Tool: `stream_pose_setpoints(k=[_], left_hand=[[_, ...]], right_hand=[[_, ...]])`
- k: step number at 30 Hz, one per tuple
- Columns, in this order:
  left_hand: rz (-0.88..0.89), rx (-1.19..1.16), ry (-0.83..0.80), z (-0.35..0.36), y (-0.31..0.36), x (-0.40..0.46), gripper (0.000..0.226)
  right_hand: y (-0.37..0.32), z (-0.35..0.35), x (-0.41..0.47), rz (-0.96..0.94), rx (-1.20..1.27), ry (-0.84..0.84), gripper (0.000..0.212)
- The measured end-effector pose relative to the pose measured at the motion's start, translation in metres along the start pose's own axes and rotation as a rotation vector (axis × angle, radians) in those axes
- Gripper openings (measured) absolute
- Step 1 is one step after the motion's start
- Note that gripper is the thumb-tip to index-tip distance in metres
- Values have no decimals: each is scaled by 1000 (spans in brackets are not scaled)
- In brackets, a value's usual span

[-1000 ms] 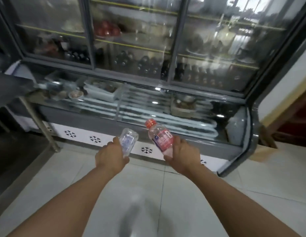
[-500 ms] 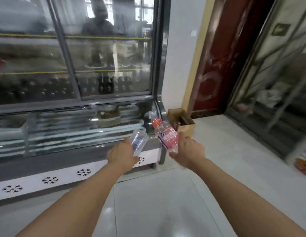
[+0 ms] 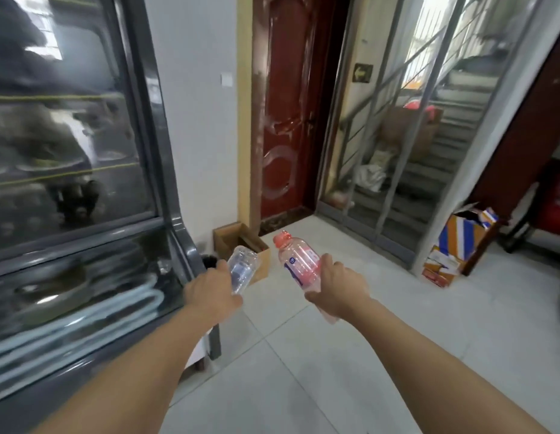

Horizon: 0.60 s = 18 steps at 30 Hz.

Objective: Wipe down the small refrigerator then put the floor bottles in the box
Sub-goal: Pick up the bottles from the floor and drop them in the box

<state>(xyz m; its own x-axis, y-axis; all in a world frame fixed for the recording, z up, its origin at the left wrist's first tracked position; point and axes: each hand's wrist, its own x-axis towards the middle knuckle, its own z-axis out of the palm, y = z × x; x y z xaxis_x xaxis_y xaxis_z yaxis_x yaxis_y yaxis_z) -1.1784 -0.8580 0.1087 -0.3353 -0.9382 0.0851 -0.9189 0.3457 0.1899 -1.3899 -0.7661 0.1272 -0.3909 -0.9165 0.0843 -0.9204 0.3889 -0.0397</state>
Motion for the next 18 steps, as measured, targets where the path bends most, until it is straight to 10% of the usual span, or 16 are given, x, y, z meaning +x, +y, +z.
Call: stream_pose_setpoints(k=[18], left_hand=[[58, 39, 29, 45, 204, 270, 47]], right_hand=[[207, 21, 273, 48, 125, 23, 61]])
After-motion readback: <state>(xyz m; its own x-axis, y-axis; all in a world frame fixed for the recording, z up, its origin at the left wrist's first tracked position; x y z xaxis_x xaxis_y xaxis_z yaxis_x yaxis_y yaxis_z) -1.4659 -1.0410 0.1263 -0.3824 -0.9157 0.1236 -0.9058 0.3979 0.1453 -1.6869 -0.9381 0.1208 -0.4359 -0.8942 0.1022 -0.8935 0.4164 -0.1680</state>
